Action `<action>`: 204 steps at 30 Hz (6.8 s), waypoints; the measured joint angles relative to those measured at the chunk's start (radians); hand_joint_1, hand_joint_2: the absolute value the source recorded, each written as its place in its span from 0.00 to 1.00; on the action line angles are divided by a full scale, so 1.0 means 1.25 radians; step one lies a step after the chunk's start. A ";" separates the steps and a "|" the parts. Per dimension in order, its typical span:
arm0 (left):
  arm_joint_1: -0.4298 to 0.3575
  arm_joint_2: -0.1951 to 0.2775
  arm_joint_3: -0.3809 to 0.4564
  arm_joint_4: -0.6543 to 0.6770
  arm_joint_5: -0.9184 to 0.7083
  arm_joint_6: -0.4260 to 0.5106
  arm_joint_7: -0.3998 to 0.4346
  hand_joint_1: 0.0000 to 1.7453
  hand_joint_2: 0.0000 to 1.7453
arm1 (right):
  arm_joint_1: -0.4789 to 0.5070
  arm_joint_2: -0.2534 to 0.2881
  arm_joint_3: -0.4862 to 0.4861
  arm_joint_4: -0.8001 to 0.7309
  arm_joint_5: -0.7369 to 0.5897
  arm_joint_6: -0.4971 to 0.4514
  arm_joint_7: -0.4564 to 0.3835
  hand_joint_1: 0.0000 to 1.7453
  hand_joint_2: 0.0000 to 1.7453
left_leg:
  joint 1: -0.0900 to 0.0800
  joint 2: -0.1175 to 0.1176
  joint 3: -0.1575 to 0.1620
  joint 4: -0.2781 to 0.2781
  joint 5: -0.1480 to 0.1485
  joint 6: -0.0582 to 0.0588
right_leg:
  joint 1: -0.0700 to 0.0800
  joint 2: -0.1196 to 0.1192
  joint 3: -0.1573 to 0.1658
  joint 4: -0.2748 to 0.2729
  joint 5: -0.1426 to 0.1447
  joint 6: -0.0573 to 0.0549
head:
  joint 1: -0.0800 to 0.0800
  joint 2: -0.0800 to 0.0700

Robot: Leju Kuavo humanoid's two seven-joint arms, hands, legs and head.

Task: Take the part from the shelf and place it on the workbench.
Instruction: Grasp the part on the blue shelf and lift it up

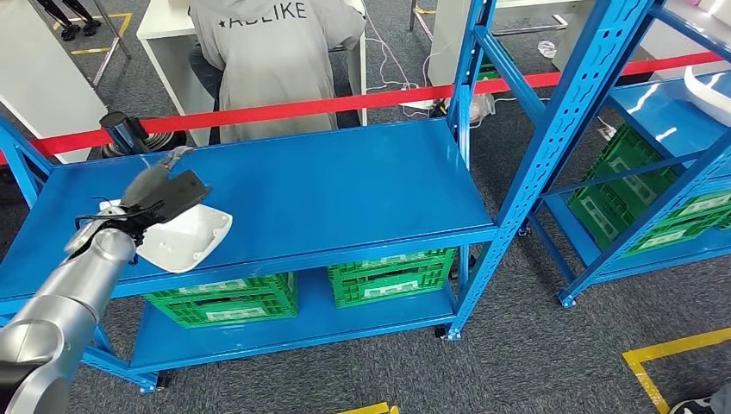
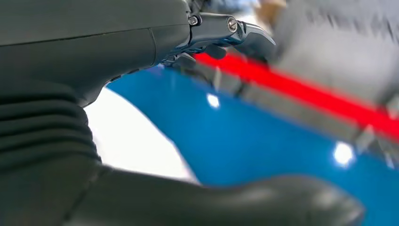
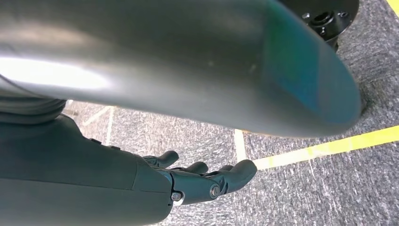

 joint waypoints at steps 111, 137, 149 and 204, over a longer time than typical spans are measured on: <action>0.038 -0.023 -0.062 0.034 -0.096 0.204 0.132 0.00 0.00 | -0.002 0.009 -0.042 0.000 0.069 0.004 -0.001 0.00 0.00 | 0.000 0.000 -0.001 0.000 0.000 0.000 | 0.000 0.000 -0.001 0.000 0.000 0.000 | 0.000 0.000; 0.047 -0.023 -0.062 0.037 -0.094 0.208 0.123 0.00 0.00 | -0.002 0.009 -0.042 0.000 0.069 0.001 0.000 0.00 0.00 | 0.000 0.000 -0.001 0.000 0.000 0.000 | 0.000 0.000 -0.001 0.000 0.000 0.000 | 0.000 0.000; 0.047 -0.024 -0.062 0.037 -0.099 0.207 0.122 0.00 0.00 | -0.002 0.009 -0.043 0.000 0.071 0.000 0.000 0.00 0.00 | 0.000 0.000 -0.001 0.000 0.000 0.000 | 0.000 0.000 -0.001 0.000 0.000 0.000 | 0.000 0.000; 0.034 -0.007 -0.038 0.058 -0.110 0.196 0.171 0.00 0.00 | -0.003 0.007 -0.051 0.000 0.082 0.005 0.000 0.00 0.00 | 0.013 0.000 -0.037 0.010 0.024 0.014 | -0.019 0.000 -0.101 0.233 -0.123 0.040 | 0.007 0.000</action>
